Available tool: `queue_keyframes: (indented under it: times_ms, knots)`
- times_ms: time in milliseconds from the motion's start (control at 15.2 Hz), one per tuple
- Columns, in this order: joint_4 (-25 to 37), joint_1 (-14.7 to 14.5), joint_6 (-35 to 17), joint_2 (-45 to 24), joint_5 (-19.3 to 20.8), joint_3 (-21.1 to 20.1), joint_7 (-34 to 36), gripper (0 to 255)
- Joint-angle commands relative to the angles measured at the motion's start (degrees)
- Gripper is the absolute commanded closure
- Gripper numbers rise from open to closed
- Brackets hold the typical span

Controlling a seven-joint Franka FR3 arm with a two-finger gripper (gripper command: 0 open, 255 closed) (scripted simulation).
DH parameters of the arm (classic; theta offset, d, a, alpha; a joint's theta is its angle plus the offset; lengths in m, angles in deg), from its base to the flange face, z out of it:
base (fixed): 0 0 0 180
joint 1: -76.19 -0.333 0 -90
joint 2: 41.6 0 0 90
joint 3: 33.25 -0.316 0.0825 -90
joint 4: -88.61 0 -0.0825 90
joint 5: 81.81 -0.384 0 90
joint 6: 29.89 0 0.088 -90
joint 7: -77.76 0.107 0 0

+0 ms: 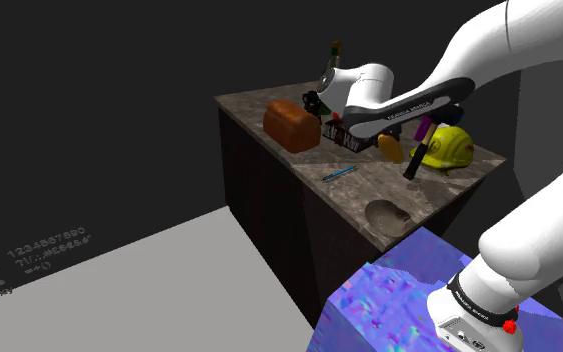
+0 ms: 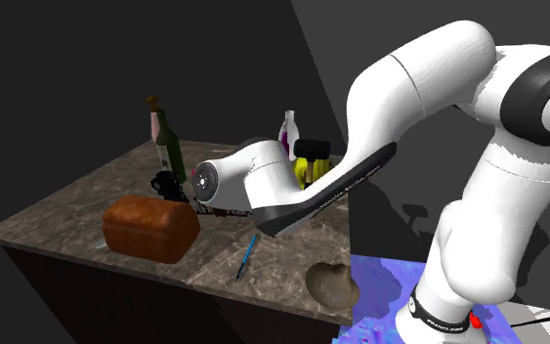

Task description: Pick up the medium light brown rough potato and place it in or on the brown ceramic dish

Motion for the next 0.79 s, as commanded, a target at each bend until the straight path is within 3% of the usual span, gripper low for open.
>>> queue_keyframes:
  times_ms: [0, 726]
  knots:
    - [-2.4, -1.1, 0.7, 2.5, -2.1, -1.0, 0.8, 255]
    - [-10.8, -9.8, 7.7, 13.5, -16.2, -8.7, 6.9, 255]
